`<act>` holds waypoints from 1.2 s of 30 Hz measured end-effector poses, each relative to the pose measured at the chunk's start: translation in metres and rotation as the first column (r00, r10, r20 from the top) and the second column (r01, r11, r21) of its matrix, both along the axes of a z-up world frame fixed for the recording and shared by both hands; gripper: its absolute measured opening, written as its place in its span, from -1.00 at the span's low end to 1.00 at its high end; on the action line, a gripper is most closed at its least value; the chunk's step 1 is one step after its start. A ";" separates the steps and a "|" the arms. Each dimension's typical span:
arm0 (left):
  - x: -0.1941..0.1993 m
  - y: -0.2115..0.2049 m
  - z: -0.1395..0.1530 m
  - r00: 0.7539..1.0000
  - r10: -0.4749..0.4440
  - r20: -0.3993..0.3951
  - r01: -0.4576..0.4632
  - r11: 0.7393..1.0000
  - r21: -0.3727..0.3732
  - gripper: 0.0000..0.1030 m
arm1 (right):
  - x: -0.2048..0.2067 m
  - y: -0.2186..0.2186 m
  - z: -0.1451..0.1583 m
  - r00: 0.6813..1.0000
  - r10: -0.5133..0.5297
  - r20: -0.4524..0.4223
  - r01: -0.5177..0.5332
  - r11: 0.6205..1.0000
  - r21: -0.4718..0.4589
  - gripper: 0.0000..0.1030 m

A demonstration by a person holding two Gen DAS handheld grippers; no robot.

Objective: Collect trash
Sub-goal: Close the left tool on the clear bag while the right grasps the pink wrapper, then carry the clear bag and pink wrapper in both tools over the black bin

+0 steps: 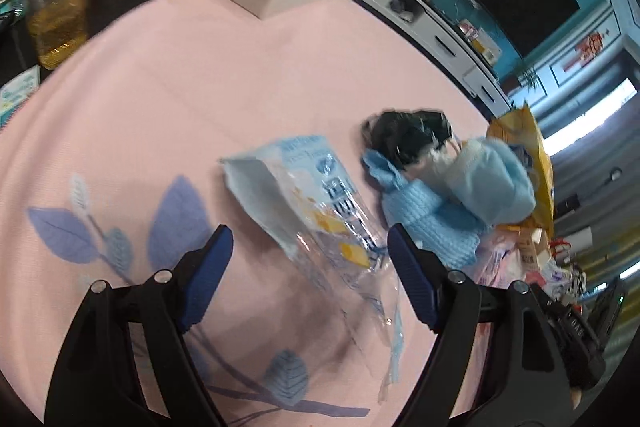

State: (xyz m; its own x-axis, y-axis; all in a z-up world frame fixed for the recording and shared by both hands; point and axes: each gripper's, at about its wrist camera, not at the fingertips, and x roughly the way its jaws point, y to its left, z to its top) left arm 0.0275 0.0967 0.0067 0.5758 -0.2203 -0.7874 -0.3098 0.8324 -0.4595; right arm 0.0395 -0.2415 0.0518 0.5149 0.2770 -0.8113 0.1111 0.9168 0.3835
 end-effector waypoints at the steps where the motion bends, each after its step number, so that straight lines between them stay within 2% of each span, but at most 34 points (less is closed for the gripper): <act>1: 0.002 -0.004 -0.004 1.000 -0.011 -0.008 0.011 1.000 -0.008 0.49 | 0.001 0.000 -0.001 1.000 -0.003 -0.004 0.003 1.000 -0.003 0.23; 2: 0.001 -0.007 -0.003 1.000 -0.007 0.005 0.007 1.000 0.013 0.44 | 0.002 0.000 -0.003 1.000 -0.009 -0.006 0.009 1.000 -0.007 0.23; 4: 0.003 -0.014 -0.002 1.000 -0.019 0.005 0.019 0.999 0.037 0.09 | 0.004 0.000 -0.009 1.000 -0.015 -0.022 0.015 1.000 -0.009 0.23; 6: 0.005 -0.017 -0.005 0.999 -0.038 -0.006 0.038 0.999 0.004 -0.36 | 0.006 0.000 -0.014 0.999 -0.002 -0.035 0.003 1.000 0.010 0.23; 7: 0.006 -0.018 -0.006 0.999 -0.043 -0.004 0.043 0.999 -0.011 -0.43 | 0.006 0.000 -0.016 0.999 0.000 -0.040 0.000 1.000 0.018 0.20; 9: 0.006 -0.022 -0.005 0.999 -0.048 0.012 0.048 0.999 -0.013 -0.67 | 0.006 -0.001 -0.017 0.999 0.008 -0.041 -0.006 0.999 0.039 0.00; 11: 0.005 -0.026 -0.001 0.998 -0.049 0.031 0.049 0.999 0.001 -0.77 | 0.004 -0.002 -0.015 0.999 0.017 -0.036 -0.015 0.999 0.046 -0.10; 16: -0.002 -0.036 0.020 0.995 -0.050 0.090 0.048 0.999 0.024 -0.81 | -0.006 -0.006 -0.003 1.000 0.012 -0.006 -0.012 0.999 0.042 -0.40; 19: -0.012 -0.038 0.034 0.990 -0.061 0.128 0.061 0.998 0.009 -0.83 | -0.012 -0.013 0.008 1.000 -0.006 0.024 0.006 0.999 0.037 -0.54; 29: -0.043 -0.039 0.075 0.967 -0.090 0.237 0.088 0.996 0.021 -0.84 | -0.026 -0.020 0.034 0.993 -0.021 0.114 0.019 1.000 0.020 -0.59; 36: -0.062 -0.046 0.101 0.940 -0.112 0.321 0.111 0.994 0.023 -0.84 | -0.043 -0.023 0.049 0.986 -0.026 0.163 0.023 1.000 0.020 -0.59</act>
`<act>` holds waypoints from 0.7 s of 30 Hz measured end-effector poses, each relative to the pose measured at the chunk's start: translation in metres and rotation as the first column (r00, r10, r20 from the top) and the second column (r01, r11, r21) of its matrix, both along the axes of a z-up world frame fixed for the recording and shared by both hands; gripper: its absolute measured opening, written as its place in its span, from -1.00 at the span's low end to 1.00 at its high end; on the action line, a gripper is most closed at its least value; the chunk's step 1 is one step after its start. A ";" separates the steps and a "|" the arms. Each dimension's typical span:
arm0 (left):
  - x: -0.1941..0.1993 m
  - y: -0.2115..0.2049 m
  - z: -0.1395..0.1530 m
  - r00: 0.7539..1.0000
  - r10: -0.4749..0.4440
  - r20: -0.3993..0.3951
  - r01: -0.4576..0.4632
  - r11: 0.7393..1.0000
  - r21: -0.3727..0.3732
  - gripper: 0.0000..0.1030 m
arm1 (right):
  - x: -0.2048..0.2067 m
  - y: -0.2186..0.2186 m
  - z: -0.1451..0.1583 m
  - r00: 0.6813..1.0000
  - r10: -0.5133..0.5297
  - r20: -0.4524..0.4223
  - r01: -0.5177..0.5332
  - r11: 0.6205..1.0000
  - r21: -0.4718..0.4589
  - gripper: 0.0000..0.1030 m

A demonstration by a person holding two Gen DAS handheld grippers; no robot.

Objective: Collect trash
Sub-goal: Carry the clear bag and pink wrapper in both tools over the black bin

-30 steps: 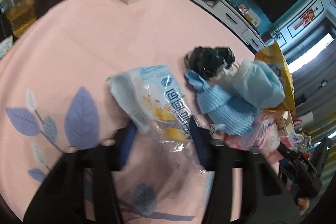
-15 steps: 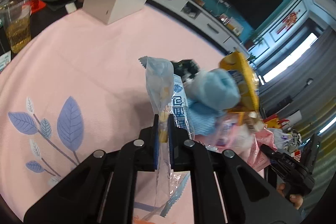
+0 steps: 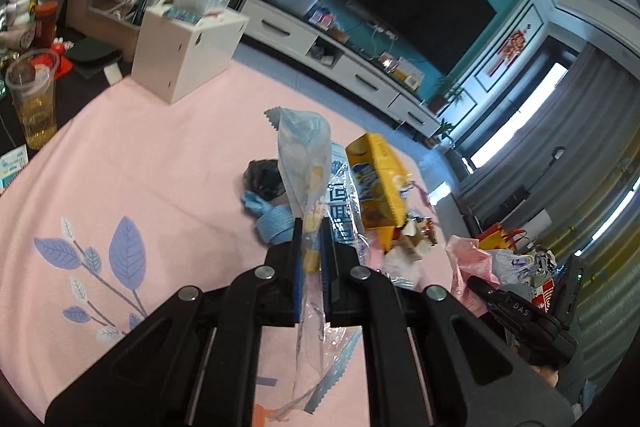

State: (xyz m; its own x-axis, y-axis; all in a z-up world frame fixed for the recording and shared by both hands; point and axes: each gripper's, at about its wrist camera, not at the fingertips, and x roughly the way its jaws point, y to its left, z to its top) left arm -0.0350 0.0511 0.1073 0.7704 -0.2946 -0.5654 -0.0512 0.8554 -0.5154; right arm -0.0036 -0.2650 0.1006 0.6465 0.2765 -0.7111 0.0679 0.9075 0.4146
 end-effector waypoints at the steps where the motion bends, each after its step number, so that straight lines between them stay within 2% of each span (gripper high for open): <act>1: -0.003 -0.002 0.002 1.000 -0.002 0.009 0.002 1.000 -0.003 -0.84 | -0.003 -0.001 0.003 1.000 -0.004 0.010 0.004 1.000 0.000 -0.59; 12: -0.012 -0.026 0.025 0.996 -0.057 0.070 0.057 0.998 0.007 -0.84 | -0.030 -0.017 0.039 0.992 -0.023 0.122 0.023 1.000 -0.001 -0.59; 17: -0.010 -0.063 0.040 0.989 -0.111 0.097 0.113 0.994 -0.008 -0.84 | -0.046 -0.041 0.054 0.982 -0.075 0.174 0.077 0.997 -0.001 -0.59; 21: -0.009 -0.102 0.049 0.980 -0.160 0.117 0.159 0.987 0.018 -0.84 | -0.060 -0.066 0.065 0.969 -0.125 0.213 0.127 0.992 0.005 -0.59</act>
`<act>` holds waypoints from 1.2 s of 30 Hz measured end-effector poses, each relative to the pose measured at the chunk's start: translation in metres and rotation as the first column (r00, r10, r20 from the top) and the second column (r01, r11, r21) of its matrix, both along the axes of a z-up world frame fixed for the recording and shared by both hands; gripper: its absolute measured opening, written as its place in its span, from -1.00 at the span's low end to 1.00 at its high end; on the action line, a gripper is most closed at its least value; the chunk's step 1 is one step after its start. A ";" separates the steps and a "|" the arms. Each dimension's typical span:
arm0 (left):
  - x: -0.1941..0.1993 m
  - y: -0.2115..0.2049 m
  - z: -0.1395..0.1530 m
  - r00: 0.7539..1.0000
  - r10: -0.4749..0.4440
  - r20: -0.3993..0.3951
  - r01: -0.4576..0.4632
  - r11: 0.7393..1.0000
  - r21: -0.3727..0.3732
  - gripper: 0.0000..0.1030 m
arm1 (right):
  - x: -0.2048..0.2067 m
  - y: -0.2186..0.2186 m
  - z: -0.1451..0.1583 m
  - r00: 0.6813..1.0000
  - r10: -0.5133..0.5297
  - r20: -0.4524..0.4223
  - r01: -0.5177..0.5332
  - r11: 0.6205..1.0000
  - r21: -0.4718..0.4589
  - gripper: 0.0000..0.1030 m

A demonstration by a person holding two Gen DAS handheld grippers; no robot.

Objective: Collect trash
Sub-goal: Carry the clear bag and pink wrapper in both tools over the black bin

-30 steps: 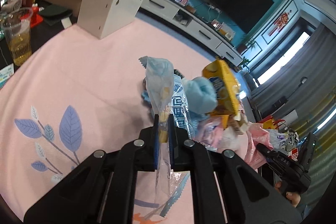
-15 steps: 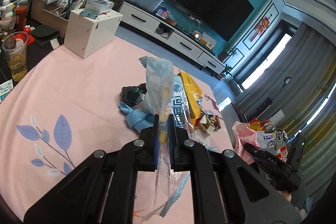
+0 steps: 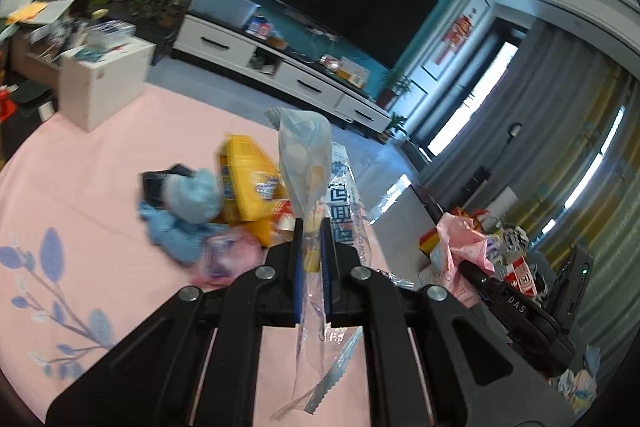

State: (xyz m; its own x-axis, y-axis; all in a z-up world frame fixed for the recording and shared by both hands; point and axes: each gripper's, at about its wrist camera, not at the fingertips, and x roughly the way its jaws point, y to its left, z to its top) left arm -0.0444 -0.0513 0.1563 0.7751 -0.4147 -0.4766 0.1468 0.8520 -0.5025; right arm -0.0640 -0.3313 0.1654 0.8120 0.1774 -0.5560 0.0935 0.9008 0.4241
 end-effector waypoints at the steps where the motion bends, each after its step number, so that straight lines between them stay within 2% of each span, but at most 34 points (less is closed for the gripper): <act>1: 0.000 -0.012 0.002 1.000 -0.019 0.008 0.019 1.000 0.004 -0.84 | -0.003 -0.006 0.002 1.000 -0.010 0.007 0.010 1.000 -0.005 -0.59; 6: 0.003 -0.068 0.005 0.994 -0.105 0.019 0.105 0.995 0.005 -0.84 | -0.018 -0.037 0.008 0.995 -0.094 0.032 0.096 0.994 -0.044 -0.59; 10: 0.004 -0.112 0.003 0.987 -0.160 0.023 0.159 0.987 0.036 -0.84 | -0.025 -0.060 0.006 0.989 -0.144 0.033 0.145 0.989 -0.026 -0.59; 16: 0.011 -0.166 -0.008 0.973 -0.229 -0.005 0.229 0.972 0.054 -0.83 | -0.036 -0.083 -0.001 0.973 -0.229 0.036 0.231 0.969 -0.091 -0.59; 21: 0.017 -0.204 -0.017 0.958 -0.284 -0.032 0.286 0.956 0.063 -0.83 | -0.042 -0.114 -0.010 0.960 -0.278 0.010 0.279 0.959 -0.047 -0.59; 25: 0.024 -0.235 -0.030 0.937 -0.343 -0.070 0.348 0.935 0.070 -0.83 | -0.048 -0.141 -0.019 0.944 -0.330 -0.022 0.330 0.944 -0.007 -0.59; 32: 0.032 -0.286 -0.056 0.898 -0.422 -0.122 0.433 0.898 0.078 -0.83 | -0.055 -0.176 -0.052 0.910 -0.399 -0.117 0.408 0.911 0.067 -0.59; 36: 0.040 -0.313 -0.073 0.875 -0.462 -0.143 0.476 0.875 0.084 -0.82 | -0.053 -0.189 -0.071 0.897 -0.403 -0.180 0.424 0.901 0.094 -0.59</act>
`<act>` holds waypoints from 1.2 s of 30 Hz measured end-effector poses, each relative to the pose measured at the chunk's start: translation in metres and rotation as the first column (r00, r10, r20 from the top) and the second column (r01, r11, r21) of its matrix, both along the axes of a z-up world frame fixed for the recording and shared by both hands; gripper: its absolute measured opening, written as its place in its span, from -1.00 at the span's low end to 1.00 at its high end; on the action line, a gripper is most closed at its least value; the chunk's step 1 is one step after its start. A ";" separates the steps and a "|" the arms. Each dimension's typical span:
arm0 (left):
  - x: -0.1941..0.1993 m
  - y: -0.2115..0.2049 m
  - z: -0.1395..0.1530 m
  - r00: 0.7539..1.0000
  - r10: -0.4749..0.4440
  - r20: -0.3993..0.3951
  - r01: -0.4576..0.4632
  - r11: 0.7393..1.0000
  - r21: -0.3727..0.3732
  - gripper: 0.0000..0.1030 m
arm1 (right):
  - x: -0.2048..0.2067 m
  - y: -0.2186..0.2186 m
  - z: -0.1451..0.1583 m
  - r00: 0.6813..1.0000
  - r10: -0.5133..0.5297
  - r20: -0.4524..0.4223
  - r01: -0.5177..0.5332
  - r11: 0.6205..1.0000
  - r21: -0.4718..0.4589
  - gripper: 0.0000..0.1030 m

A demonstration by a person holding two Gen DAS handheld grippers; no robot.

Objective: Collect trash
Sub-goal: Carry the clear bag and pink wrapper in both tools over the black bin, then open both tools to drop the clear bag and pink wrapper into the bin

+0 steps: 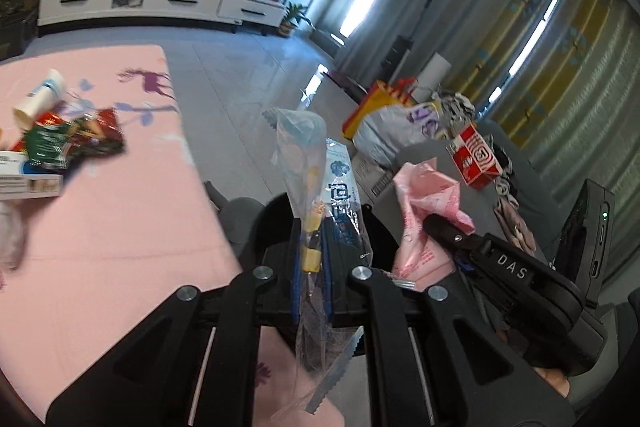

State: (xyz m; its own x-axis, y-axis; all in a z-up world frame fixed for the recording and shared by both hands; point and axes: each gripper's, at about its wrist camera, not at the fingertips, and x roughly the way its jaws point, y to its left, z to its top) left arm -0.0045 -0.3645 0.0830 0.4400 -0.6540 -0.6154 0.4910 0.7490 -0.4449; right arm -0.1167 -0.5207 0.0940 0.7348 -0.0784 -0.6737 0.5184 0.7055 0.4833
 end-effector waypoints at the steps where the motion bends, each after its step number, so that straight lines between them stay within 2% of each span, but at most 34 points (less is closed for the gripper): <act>1: 0.004 -0.008 -0.008 1.000 -0.015 -0.018 0.015 1.000 0.003 -0.82 | 0.000 -0.004 -0.006 1.000 -0.016 -0.016 0.016 1.000 0.016 -0.59; 8: 0.016 -0.047 -0.041 0.992 -0.078 -0.098 0.081 0.996 0.032 -0.82 | 0.002 -0.024 -0.030 0.995 -0.068 -0.073 0.074 0.993 0.087 -0.59; 13: 0.015 -0.071 -0.053 0.986 -0.120 -0.113 0.127 0.990 0.054 -0.82 | 0.000 -0.033 -0.041 0.990 -0.090 -0.104 0.104 0.986 0.128 -0.58; 21: 0.022 -0.093 -0.073 0.981 -0.125 -0.146 0.142 0.983 0.117 -0.79 | 0.004 -0.037 -0.056 0.976 -0.106 -0.190 0.131 0.984 0.124 -0.57; 26: 0.025 -0.095 -0.079 0.979 -0.118 -0.165 0.139 0.982 0.127 -0.75 | 0.009 -0.039 -0.058 0.970 -0.104 -0.218 0.128 0.987 0.100 -0.55; 29: 0.022 -0.096 -0.080 0.980 -0.120 -0.159 0.142 0.980 0.137 -0.63 | 0.009 -0.038 -0.057 0.967 -0.105 -0.231 0.128 0.988 0.086 -0.55; 32: 0.021 -0.093 -0.077 0.982 -0.117 -0.149 0.138 0.981 0.138 -0.39 | 0.010 -0.039 -0.057 0.966 -0.102 -0.237 0.123 0.989 0.078 -0.52; 36: 0.020 -0.084 -0.069 0.985 -0.108 -0.134 0.125 0.984 0.124 -0.06 | 0.012 -0.035 -0.053 0.961 -0.103 -0.258 0.121 0.991 0.053 -0.25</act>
State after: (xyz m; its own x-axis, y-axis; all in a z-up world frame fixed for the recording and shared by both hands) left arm 0.0155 -0.4486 0.0136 0.2792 -0.6055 -0.7452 0.5244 0.7463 -0.4099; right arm -0.1047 -0.5560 0.0411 0.5281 -0.0984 -0.8434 0.7040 0.6062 0.3701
